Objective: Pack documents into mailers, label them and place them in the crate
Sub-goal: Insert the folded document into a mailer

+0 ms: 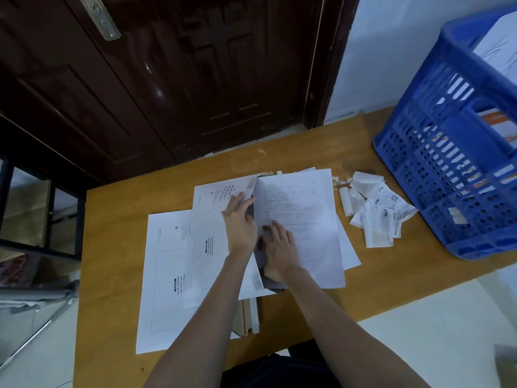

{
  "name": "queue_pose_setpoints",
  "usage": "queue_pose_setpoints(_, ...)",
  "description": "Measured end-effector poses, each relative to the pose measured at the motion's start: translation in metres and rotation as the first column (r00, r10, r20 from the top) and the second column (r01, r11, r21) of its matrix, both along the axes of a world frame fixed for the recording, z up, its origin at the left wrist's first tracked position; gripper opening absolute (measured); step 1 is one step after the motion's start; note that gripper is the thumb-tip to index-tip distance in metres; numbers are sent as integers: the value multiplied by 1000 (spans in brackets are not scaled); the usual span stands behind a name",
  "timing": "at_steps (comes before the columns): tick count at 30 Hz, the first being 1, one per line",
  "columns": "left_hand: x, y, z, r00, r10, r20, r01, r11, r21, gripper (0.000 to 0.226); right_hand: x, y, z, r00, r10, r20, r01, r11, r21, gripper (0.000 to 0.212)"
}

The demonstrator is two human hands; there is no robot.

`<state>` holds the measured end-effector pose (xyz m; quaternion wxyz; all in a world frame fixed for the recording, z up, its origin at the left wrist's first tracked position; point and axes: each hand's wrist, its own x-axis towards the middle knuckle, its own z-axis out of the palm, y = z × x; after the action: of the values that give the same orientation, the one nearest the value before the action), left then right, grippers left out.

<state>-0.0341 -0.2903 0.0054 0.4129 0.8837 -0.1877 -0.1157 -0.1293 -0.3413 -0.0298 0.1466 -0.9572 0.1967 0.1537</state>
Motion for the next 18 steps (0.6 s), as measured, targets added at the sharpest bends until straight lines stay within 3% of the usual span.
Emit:
queue_pose_setpoints(9, -3, -3, 7, 997, 38, -61, -42, 997, -67, 47, 3, -3, -5, 982, 152, -108, -148, 988, 43, 54)
queue_pose_setpoints(13, -3, -1, 9, 996, 23, -87, -27, 999, -45, 49, 17, -4, -1, 982, 184, -26, -178, 971, 157, 50)
queue_pose_setpoints(18, -2, -1, 10, 996, 16, -90, -18, 999, -30, 49, 17, -6, -7, 995, 99, 0, -99, 995, -19, 49)
